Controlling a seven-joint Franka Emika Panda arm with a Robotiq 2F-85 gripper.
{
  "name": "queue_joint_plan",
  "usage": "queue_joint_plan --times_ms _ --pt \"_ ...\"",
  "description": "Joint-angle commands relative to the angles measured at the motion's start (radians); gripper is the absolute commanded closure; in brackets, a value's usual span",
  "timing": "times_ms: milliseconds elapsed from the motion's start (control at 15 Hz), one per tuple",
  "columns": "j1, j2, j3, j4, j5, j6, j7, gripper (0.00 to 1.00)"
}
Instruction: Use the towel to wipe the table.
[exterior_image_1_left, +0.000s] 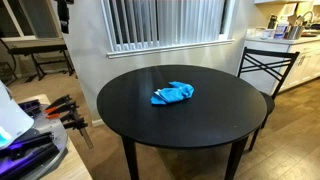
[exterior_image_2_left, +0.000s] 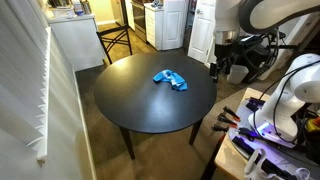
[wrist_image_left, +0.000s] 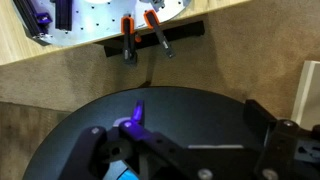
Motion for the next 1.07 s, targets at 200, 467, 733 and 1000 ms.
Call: queue_joint_plan --times_ms 200,467,733,1000 --pt "0.004 0.001 -0.005 0.002 -0.003 -0.003 0.002 0.0" --pt "-0.026 0.09 -0.002 0.057 -0.052 0.023 0.006 0.0" --pt "-0.082 0.289 -0.032 0.193 -0.126 0.098 0.007 0.0" --pt "-0.103 0.462 -0.077 0.291 -0.185 0.351 0.037 0.0"
